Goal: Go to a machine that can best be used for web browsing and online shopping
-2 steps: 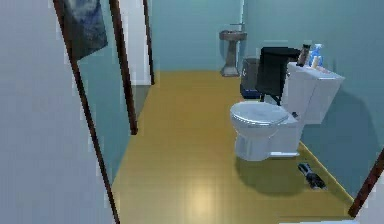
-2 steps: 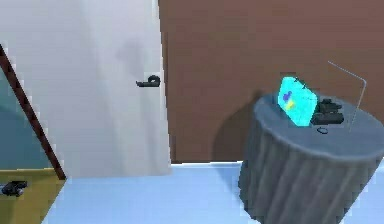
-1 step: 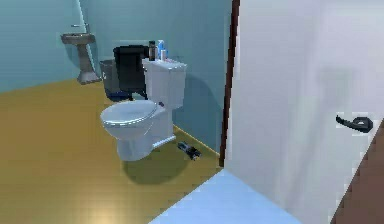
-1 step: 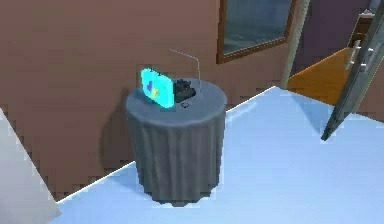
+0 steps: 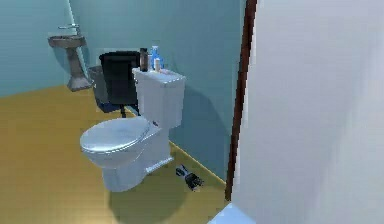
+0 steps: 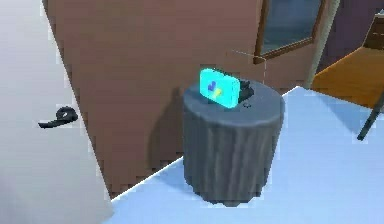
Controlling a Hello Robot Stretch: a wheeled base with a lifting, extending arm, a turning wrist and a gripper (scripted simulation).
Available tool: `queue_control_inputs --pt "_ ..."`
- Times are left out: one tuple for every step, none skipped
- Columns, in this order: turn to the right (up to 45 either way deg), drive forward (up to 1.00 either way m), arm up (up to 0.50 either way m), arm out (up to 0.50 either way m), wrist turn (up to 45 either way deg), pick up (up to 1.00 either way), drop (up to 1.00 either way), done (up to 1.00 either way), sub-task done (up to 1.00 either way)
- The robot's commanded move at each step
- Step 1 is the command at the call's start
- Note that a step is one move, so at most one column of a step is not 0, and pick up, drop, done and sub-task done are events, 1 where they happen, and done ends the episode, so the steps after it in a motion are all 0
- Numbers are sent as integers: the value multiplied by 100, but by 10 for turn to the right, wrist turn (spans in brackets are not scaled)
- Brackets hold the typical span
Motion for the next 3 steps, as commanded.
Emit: queue_control_inputs --pt "-450 0 0 0 0 0 0 0 0" --pt "-30 0 0 0 0 0 0 0 0" --pt "0 100 0 0 0 0 0 0 0"
